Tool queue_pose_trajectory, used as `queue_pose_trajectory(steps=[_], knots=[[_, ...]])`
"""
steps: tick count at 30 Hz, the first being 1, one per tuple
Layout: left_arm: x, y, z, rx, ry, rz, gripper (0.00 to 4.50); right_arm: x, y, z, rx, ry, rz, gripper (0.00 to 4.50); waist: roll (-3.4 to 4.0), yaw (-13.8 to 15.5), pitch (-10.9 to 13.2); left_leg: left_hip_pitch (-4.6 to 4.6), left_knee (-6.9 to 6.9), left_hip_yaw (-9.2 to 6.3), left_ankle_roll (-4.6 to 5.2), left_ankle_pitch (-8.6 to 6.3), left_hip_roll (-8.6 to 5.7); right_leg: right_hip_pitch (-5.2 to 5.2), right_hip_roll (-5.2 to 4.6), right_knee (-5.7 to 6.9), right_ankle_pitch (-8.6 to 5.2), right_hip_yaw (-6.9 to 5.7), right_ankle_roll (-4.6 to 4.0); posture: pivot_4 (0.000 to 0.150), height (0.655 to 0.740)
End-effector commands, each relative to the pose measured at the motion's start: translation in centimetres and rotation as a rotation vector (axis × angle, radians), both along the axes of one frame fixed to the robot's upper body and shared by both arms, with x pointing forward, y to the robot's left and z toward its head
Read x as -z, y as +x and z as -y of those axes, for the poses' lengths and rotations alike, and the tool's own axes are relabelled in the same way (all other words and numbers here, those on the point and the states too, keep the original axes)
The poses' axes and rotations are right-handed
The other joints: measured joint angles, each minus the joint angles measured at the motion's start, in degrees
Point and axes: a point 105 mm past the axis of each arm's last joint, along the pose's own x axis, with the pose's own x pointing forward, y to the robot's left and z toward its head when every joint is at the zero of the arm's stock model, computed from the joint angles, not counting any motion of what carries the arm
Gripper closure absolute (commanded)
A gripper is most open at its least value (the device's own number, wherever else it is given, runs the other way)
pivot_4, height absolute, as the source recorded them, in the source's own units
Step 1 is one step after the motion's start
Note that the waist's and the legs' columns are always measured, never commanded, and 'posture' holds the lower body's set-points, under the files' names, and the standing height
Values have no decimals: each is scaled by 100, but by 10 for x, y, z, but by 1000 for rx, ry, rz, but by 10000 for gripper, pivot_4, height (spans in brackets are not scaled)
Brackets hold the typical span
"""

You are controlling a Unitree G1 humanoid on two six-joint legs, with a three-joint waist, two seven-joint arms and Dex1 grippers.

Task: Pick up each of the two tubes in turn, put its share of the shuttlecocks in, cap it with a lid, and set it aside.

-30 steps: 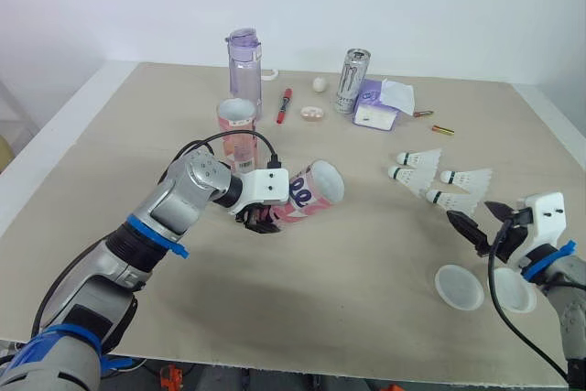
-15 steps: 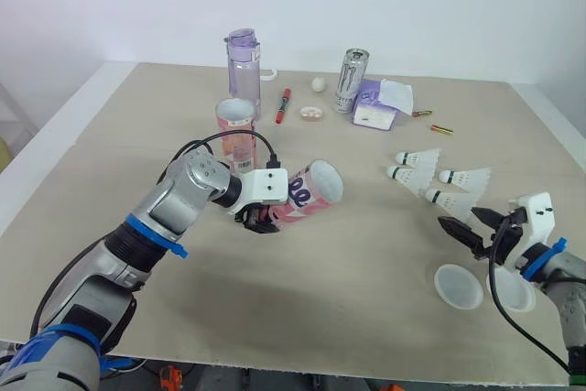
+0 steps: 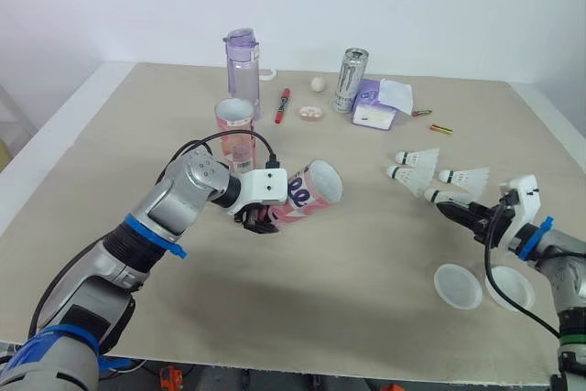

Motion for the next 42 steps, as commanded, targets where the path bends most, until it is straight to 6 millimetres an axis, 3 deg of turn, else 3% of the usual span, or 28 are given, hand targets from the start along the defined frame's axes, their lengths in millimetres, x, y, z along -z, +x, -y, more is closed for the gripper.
queue_pose_trajectory(steps=[1,7,12,16,19,23,26,39,42], knots=[[1,-2,-1,2,11,10,11865,-13,4,3,-5,-25,53,43287,0,0,0,0,0,0,0,0,0,0,0,0,0,0,0,1500,7400],[0,-2,1,7,6,12,11865,-27,-5,5,2,-92,94,43287,0,-1,0,0,0,0,0,0,0,0,0,0,1,1,1,1500,7400],[0,1,0,3,8,11,11865,-75,-23,-14,-63,-212,212,43287,13,11,0,-2,-2,-1,0,0,-3,-1,-3,2,0,0,3,1500,7400],[1,1,0,9,8,5,11865,-127,-40,-44,-216,-413,315,43287,19,8,0,2,1,-2,2,1,-2,-1,-1,5,-8,1,-11,1500,7400],[0,1,0,14,5,0,11865,-157,-54,-99,-482,-541,459,43287,18,6,2,5,2,-4,4,3,-1,2,0,5,-11,-1,-17,1500,7400],[0,2,2,16,-4,-11,11865,-156,-60,-148,-692,-602,563,43287,2,-15,1,15,-1,-6,4,3,6,5,6,5,-11,-3,-25,1500,7400],[-3,1,5,19,-20,-23,11865,-149,-57,-163,-756,-690,612,43287,-8,18,2,3,1,-10,4,3,5,2,2,5,-15,-9,-26,1500,7400],[-8,1,12,9,-50,-28,11865,-124,-44,-188,-938,-849,709,43287,-8,15,4,-13,3,-2,22,-9,-10,-8,-10,3,-10,-2,-10,1500,7400],[-8,1,11,5,-51,-27,11865,-128,-44,-194,-955,-833,725,35693,-8,13,4,-13,3,-2,22,-9,-7,-9,-7,4,-10,-2,-11,1500,7400]])
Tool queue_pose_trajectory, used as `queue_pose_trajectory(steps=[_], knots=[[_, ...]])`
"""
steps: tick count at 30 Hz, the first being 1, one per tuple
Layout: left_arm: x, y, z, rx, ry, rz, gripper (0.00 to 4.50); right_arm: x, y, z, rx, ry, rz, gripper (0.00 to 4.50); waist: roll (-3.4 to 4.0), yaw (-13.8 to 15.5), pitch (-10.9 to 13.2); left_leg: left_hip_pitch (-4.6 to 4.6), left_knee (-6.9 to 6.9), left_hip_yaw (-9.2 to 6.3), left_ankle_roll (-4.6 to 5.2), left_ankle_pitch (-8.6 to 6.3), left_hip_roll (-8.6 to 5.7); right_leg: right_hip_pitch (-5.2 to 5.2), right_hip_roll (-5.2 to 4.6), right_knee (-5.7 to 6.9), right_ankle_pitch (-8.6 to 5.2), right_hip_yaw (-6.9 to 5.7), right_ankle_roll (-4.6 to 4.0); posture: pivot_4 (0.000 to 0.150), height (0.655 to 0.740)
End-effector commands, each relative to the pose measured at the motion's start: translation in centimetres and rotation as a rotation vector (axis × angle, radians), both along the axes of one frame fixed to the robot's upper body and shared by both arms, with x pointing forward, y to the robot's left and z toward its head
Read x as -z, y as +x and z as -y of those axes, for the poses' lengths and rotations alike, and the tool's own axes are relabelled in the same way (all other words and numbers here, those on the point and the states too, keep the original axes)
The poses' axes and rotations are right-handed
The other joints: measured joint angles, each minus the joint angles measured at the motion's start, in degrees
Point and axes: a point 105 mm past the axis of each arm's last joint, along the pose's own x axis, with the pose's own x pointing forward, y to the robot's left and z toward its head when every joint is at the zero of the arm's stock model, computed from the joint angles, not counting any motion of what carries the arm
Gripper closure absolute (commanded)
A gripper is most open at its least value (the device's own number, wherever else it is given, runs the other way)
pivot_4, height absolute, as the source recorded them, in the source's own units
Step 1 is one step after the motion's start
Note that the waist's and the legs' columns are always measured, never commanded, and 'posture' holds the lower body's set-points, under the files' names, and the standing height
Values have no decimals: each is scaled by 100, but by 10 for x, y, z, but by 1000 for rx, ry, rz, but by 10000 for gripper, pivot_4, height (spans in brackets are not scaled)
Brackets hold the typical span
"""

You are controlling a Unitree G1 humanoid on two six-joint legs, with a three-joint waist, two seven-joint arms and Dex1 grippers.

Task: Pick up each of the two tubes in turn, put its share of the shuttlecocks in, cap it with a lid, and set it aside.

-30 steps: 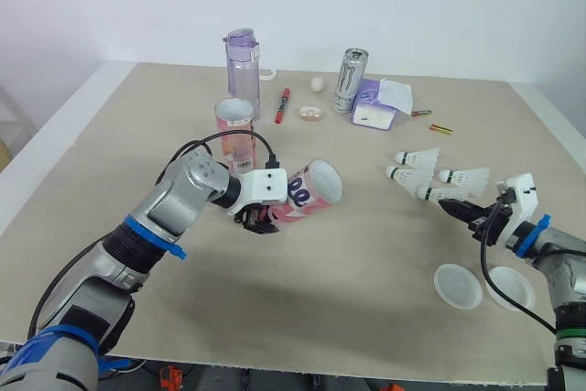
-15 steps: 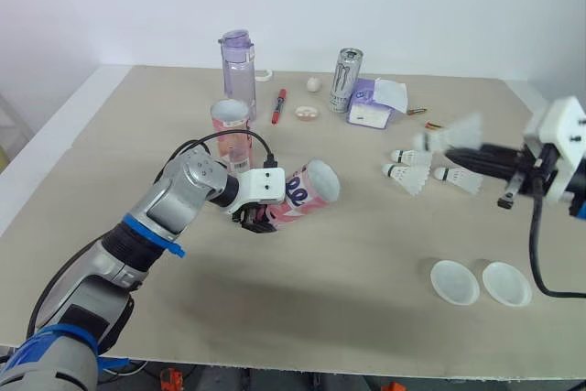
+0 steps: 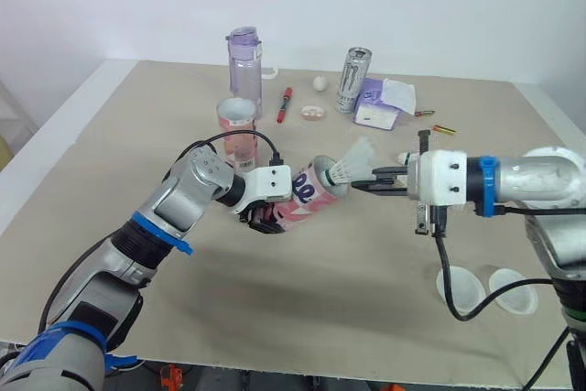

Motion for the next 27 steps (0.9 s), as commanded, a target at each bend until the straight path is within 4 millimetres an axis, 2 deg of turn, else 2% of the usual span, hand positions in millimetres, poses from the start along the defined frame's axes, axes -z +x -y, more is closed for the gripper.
queue_pose_trajectory(steps=[1,3,6,7,8,10,13,16,17,18,20,24,26,27], knots=[[-7,0,3,3,-10,25,11865,-13,-2,-9,-45,1,43,33083,0,0,0,1,0,0,0,0,0,0,0,1,1,1,-1,1500,7400],[-6,-1,4,2,-10,24,11865,-16,-4,-10,-59,8,28,26496,0,5,0,1,0,-1,0,0,1,1,0,1,2,-1,-4,1500,7400],[-5,-1,4,2,-11,22,11865,-23,-6,-10,-62,45,2,13345,0,1,0,1,0,2,0,0,-1,1,-2,1,4,2,-7,1500,7400],[-4,-2,4,2,-10,21,11865,-27,-7,-10,-56,84,-27,11011,-1,2,0,1,0,1,0,0,-1,1,-2,1,4,2,-8,1500,7400],[-4,-2,4,2,-8,22,11865,-34,-8,-8,-40,152,-85,5876,-1,4,0,1,0,-2,0,0,1,2,-1,1,3,-1,-10,1500,7400],[-3,-2,4,4,-2,24,11865,-45,-5,-4,-7,242,-166,762,-1,3,0,1,0,-2,0,0,1,1,-1,1,5,-1,-14,1500,7400],[-2,-2,5,15,13,34,11865,-56,3,5,51,322,-269,762,-1,-1,0,2,2,-1,0,0,2,1,-1,2,16,1,-34,1500,7400],[-3,-3,8,27,18,40,11865,-53,14,13,75,257,-291,762,-1,2,0,3,2,-3,0,0,2,3,-1,2,7,-2,-49,1500,7400],[-3,-3,9,31,19,40,11865,-51,18,13,75,214,-284,6305,0,0,0,3,2,1,0,0,2,3,-1,2,8,1,-47,1500,7400],[-3,-3,9,33,19,39,11865,-49,20,11,69,180,-288,8400,0,1,0,4,3,3,0,0,1,2,-2,2,8,3,-47,1500,7400],[-4,-3,10,34,18,38,11865,-45,20,7,51,123,-302,17259,3,-4,0,4,3,8,0,0,0,-2,-2,1,9,6,-44,1500,7400],[-5,-4,10,35,14,30,11865,-31,27,-15,-4,-27,-267,32497,4,-5,0,3,0,4,0,0,1,-5,1,5,11,2,-36,1500,7400],[-5,-4,11,36,12,27,11865,-27,30,-20,-20,-61,-263,42239,4,2,0,2,0,2,0,0,2,-5,1,8,11,1,-34,1500,7400],[-5,-4,11,37,11,27,11865,-24,30,-22,-29,-82,-261,43699,4,6,0,1,-1,1,0,0,1,-4,1,7,12,-1,-33,1500,7400]])
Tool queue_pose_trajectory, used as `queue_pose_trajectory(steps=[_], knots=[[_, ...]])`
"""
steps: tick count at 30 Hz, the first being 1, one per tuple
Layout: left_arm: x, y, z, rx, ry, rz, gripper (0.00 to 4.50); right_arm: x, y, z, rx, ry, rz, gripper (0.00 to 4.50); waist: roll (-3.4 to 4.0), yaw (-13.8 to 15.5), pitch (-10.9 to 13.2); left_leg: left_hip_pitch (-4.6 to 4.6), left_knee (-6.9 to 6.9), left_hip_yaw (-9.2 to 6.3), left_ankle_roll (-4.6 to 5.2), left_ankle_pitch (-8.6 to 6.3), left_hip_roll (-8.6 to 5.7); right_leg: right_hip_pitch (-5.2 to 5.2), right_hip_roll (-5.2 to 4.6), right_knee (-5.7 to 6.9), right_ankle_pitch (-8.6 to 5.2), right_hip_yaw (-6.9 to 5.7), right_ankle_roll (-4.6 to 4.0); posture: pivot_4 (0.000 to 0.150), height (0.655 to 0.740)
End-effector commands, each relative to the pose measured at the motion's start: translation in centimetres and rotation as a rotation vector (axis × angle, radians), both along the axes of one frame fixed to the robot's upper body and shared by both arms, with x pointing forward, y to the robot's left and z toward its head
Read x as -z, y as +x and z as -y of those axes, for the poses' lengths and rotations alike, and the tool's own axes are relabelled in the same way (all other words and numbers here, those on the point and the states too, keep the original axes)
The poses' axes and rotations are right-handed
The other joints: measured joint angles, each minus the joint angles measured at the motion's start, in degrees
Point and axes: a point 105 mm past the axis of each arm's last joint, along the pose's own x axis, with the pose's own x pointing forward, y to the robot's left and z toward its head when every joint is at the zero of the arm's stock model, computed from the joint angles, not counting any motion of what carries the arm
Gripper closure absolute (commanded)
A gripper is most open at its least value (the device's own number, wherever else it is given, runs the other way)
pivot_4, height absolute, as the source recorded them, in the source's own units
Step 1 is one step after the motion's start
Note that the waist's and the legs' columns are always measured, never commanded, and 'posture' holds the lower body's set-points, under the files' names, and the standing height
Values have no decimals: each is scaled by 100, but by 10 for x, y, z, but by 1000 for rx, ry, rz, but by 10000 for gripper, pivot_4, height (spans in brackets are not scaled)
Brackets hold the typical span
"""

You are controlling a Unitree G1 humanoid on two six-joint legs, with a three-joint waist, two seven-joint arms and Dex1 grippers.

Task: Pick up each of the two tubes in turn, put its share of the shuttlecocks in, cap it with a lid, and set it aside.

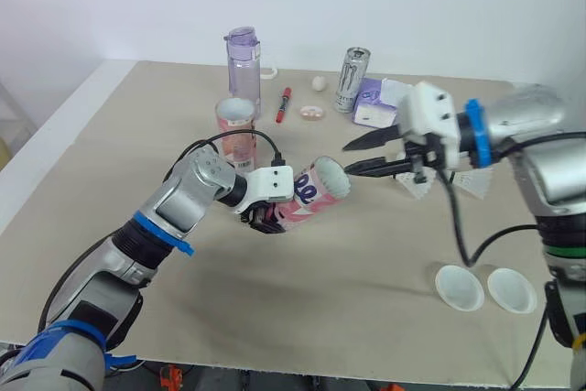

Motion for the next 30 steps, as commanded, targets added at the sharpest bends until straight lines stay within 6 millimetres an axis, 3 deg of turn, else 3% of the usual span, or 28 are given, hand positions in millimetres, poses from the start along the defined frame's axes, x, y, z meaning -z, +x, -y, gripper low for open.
queue_pose_trajectory(steps=[1,9,17,24,30], knots=[[-5,-4,8,35,-1,15,11865,3,3,-10,-59,-97,55,43699,0,7,0,-1,1,-2,0,0,0,0,-1,1,0,-2,3,1500,7400],[-5,-3,9,29,-4,15,11865,39,19,-33,-153,-319,92,43699,0,-4,0,0,2,1,0,-1,-1,-2,-1,6,2,0,5,1500,7400],[-5,-3,9,28,-5,15,11865,58,35,-52,-185,-482,109,43699,1,-18,0,7,5,1,-1,0,2,0,1,13,3,-3,2,1500,7400],[-3,-2,9,17,-8,16,11865,73,34,-64,-239,-530,68,43699,0,-43,-1,65,4,5,-14,15,10,15,13,78,-36,1,-19,1500,7400],[-3,-1,8,7,-11,16,11865,73,35,-71,-264,-504,58,43699,0,-89,-2,84,-2,2,-10,22,24,18,29,87,-23,1,-41,1500,7400]])
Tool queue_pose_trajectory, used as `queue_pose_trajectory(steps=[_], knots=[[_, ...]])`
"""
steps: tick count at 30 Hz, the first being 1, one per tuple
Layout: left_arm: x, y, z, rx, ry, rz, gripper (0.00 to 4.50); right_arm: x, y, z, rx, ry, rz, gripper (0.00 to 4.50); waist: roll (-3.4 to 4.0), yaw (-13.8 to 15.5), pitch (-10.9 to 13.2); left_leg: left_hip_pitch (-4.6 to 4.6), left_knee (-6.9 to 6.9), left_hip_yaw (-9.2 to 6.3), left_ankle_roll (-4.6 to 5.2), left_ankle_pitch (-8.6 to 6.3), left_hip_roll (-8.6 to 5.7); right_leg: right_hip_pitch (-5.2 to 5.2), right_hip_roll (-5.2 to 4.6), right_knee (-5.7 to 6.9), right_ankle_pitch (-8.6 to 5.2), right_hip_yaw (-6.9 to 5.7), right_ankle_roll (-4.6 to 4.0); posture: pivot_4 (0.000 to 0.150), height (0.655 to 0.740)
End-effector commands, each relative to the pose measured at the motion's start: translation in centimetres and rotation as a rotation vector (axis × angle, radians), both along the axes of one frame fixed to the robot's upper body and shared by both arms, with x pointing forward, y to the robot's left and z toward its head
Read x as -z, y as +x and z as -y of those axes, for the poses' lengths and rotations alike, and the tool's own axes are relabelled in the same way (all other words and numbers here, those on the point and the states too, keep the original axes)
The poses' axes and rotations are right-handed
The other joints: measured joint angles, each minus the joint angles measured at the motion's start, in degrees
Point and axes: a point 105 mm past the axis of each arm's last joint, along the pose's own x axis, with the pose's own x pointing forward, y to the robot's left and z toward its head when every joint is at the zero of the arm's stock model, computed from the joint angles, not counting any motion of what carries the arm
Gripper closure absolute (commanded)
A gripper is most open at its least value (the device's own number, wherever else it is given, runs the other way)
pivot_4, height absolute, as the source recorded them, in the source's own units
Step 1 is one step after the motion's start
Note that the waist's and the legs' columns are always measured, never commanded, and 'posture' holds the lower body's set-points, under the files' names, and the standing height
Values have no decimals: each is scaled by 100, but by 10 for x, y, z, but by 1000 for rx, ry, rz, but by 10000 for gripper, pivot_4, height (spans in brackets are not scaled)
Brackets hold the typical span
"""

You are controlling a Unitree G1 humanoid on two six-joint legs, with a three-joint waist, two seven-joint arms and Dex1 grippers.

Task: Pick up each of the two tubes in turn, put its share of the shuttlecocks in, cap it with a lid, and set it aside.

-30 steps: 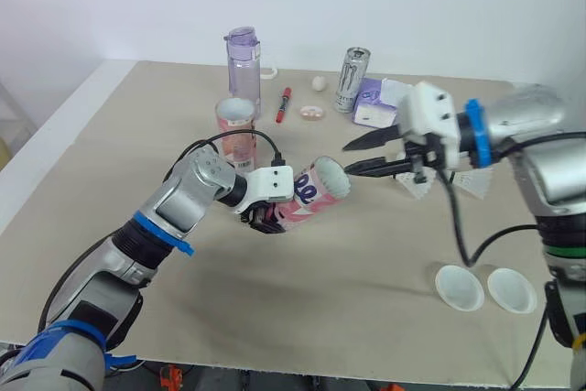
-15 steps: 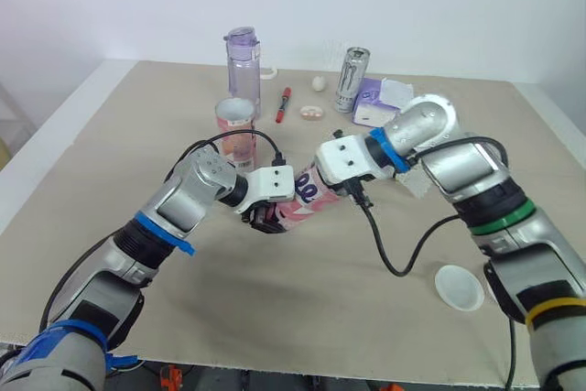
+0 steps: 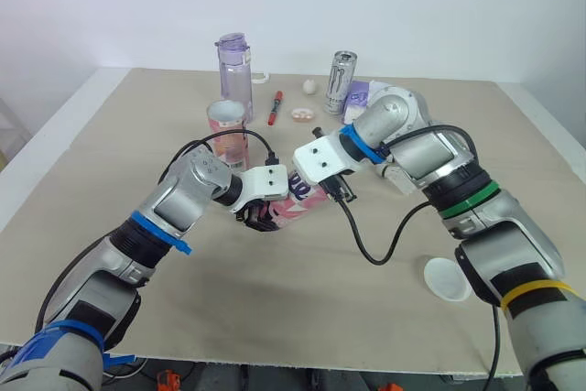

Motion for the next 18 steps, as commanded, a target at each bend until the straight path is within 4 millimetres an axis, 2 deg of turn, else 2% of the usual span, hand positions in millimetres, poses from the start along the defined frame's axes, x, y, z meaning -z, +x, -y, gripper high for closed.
queue_pose_trajectory(steps=[1,4,9,14,16,18], knots=[[-7,-6,15,59,-34,25,11865,12,-2,-6,-7,-7,-52,43699,0,-3,0,0,0,0,0,1,1,0,0,0,1,0,0,1500,7400],[-5,-6,12,50,-33,19,11865,-20,-5,-4,27,136,-95,43699,0,-4,0,0,0,1,0,3,2,0,0,0,2,1,0,1500,7400],[-3,-5,7,33,-35,12,11865,-58,-12,18,68,280,-126,43699,2,10,5,-20,0,-2,-2,4,-1,-12,-3,0,0,1,0,1500,7400],[2,-7,3,12,-66,-9,11865,-84,-17,67,200,448,-151,43699,2,33,5,-41,-5,-6,-4,1,-22,-21,-21,-2,1,3,6,1500,7400],[3,-8,3,8,-93,-18,11865,-90,-19,82,242,517,-170,43699,2,40,5,-41,-6,-5,-7,-1,-23,-21,-22,-3,2,3,12,1500,7400],[4,-12,7,34,-175,-4,11865,-89,-21,110,346,601,-182,43699,0,73,6,-44,-6,-7,-12,-7,-25,-22,-24,-6,-3,2,18,1500,7400]])
